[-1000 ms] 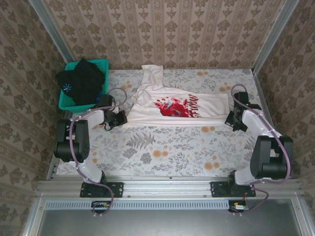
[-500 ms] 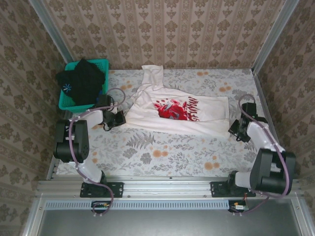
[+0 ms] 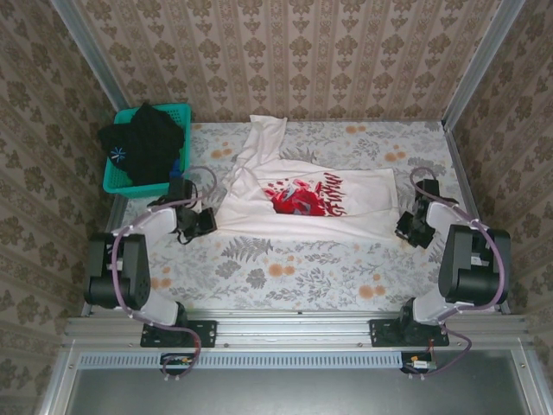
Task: Fold and stack the t-shirts
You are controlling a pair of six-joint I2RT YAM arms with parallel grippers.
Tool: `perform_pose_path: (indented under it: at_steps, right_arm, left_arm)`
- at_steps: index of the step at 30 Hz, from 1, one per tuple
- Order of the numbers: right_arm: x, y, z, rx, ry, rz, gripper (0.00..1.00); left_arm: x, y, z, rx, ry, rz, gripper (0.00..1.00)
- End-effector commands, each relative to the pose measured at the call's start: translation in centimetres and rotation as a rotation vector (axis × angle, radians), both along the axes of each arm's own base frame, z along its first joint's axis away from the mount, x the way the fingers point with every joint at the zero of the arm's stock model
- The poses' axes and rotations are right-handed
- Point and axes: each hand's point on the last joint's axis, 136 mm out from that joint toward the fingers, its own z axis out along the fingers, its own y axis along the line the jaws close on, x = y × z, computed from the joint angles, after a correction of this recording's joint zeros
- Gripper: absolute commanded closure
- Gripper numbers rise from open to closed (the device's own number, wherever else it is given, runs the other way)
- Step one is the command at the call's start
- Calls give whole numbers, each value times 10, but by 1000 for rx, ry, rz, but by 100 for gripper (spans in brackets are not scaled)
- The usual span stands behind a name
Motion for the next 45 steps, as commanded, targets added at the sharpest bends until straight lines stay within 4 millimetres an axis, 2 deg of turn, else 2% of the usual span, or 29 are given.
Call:
perform_pose_path:
  at_steps: [1,3,5,9,10,13,16,19,23,24,27,31,32,38,42,45]
  right_arm:
    - [-1,-11,4,-12,38,-5,81]
    - [-1,-9,13,-15,23,7,79]
    - [3,-1,34,-30,-42,37,74]
    - [31,25,73,-71,-199,154,57]
    - [38,26,76,-85,-206,168,55]
    - [63,28,68,-81,-180,213,56]
    - [87,28,57,-68,-149,237,57]
    - [101,27,43,-69,-108,247,55]
    - [106,22,22,-91,-31,253,55]
    - [105,21,17,-94,-15,256,55]
    - [106,21,11,-89,-4,257,71]
    - [104,14,25,-139,-25,244,95]
    - [104,11,30,-156,-28,240,98]
    - [99,12,45,-199,-43,246,100]
    - [99,10,44,-208,-48,231,100]
    - [102,9,52,-221,-85,215,100]
  left_arm:
    - [-19,8,-2,47,44,32,100]
    - [-20,8,-3,51,50,30,87]
    - [-17,7,3,55,41,23,70]
    - [6,9,33,107,-25,2,43]
    - [14,10,42,139,-44,-7,42]
    - [39,6,63,205,-99,-44,39]
    - [65,-23,73,199,-131,-123,39]
    - [85,-53,65,197,-114,-197,37]
    - [106,-76,45,216,-95,-255,28]
    - [112,-80,41,217,-89,-263,28]
    - [123,-90,30,211,-75,-288,34]
    - [132,-90,18,227,-61,-295,64]
    - [134,-88,16,230,-59,-293,69]
    - [143,-82,17,213,-56,-272,99]
    - [147,-84,34,201,-89,-263,100]
    - [152,-81,56,204,-130,-244,100]
